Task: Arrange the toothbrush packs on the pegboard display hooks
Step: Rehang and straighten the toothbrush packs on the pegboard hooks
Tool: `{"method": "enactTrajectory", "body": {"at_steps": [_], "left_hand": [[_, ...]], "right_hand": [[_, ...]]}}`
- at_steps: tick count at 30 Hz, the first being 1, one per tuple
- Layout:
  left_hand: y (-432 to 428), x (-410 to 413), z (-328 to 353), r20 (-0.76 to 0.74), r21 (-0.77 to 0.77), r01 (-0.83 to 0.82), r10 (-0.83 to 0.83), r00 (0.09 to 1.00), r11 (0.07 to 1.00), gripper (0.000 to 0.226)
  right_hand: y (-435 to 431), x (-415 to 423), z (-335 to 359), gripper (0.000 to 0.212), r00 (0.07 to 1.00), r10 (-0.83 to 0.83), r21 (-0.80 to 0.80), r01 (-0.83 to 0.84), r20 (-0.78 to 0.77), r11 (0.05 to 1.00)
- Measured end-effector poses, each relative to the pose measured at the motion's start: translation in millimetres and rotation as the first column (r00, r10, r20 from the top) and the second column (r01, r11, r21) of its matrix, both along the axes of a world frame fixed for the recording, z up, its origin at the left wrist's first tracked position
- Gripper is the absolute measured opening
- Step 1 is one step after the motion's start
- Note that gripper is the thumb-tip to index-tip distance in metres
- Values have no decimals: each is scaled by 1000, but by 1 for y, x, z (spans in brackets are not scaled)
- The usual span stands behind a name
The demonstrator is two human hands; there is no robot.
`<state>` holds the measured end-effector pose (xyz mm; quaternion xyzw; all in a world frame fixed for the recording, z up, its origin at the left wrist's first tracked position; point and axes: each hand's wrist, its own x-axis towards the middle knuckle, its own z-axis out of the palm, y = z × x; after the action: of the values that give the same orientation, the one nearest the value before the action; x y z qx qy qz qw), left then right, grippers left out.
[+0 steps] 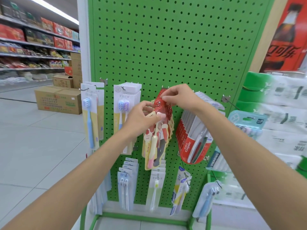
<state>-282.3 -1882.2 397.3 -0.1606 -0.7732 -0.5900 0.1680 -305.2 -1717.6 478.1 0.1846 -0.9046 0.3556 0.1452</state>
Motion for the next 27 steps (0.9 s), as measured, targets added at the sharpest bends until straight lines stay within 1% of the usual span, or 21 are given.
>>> {"method": "enactTrajectory", "body": {"at_steps": [2, 4, 8, 11, 15, 20, 23, 27], "left_hand": [[0, 0, 2, 4, -69, -4, 4, 1000, 998, 45], [-1, 0, 4, 5, -115, -9, 10, 1000, 993, 38], [-4, -2, 4, 45, -104, 38, -34, 998, 994, 25], [-5, -3, 4, 73, -92, 58, -52, 996, 994, 29], [-6, -3, 4, 60, -95, 54, -48, 997, 994, 31], [-7, -2, 3, 61, -83, 55, -50, 997, 995, 34], [-5, -2, 2, 66, -92, 31, -25, 997, 995, 36], [-2, 3, 3, 38, -136, -14, 19, 999, 991, 42]], "right_hand": [[2, -1, 8, 6, 999, 5, 70, -9, 54, 997], [2, -1, 12, 7, 997, 0, 123, -8, 71, 992], [0, -1, 12, 13, 999, -28, 148, 22, 42, 989], [3, -1, 11, 14, 997, -72, 121, 69, 21, 990], [10, 2, 12, 17, 991, -134, 71, 136, -24, 988], [16, 8, 12, 9, 970, -193, -6, 194, -146, 981], [21, 11, 12, 17, 948, -227, -55, 220, -223, 974], [26, 21, 10, 23, 927, -258, -112, 235, -274, 965]]}}
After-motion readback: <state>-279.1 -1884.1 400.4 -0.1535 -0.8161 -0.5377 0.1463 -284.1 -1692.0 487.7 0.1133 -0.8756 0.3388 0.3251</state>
